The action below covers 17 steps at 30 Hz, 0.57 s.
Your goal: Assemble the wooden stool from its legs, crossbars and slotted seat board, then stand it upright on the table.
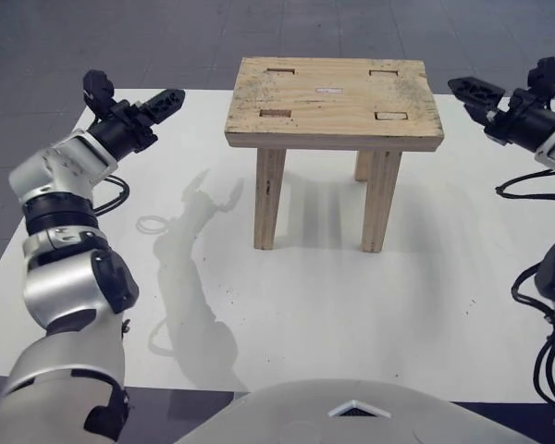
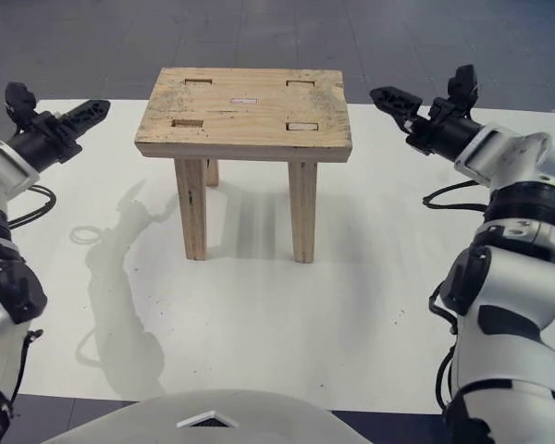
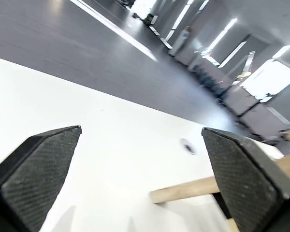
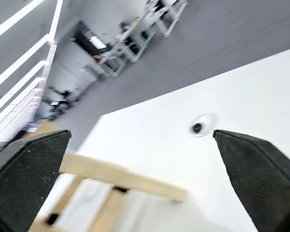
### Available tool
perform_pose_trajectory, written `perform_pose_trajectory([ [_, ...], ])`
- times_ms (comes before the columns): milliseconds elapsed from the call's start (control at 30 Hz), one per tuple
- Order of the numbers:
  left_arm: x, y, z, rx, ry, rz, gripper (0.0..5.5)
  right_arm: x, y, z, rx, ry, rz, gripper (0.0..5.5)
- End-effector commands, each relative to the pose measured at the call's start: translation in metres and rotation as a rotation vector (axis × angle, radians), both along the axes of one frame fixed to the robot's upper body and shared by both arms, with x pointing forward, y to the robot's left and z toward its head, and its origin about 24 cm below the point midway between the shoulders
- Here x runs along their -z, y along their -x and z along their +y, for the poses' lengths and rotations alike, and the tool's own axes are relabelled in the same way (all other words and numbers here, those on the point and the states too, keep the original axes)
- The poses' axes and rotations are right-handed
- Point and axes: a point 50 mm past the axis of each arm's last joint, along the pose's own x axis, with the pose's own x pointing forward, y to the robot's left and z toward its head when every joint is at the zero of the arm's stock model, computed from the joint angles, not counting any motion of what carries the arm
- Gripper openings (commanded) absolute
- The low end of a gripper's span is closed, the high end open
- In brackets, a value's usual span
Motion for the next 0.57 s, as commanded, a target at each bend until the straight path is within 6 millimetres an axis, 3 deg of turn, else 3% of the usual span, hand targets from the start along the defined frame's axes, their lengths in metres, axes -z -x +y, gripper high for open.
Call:
perform_pose_trajectory([
  [33, 0.015, 0.011, -0.049, -0.168, -0.319, -0.187, 4.60, 0.042, 0.011, 0.037, 0.197, 0.424, -0.206, 5.47],
  [133, 0.029, 0.026, -0.065, -0.227, -0.321, -0.223, 4.60, 0.064, 0.020, 0.056, 0.261, 0.395, -0.215, 5.47],
  [267, 0.036, 0.040, -0.062, -0.275, -0.353, -0.217, 4.60, 0.067, 0.022, 0.060, 0.302, 0.396, -0.228, 5.47],
  [567, 0.038, 0.046, -0.073, -0.245, -0.356, -0.210, 4.60, 0.069, 0.018, 0.066, 0.294, 0.385, -0.221, 5.47],
])
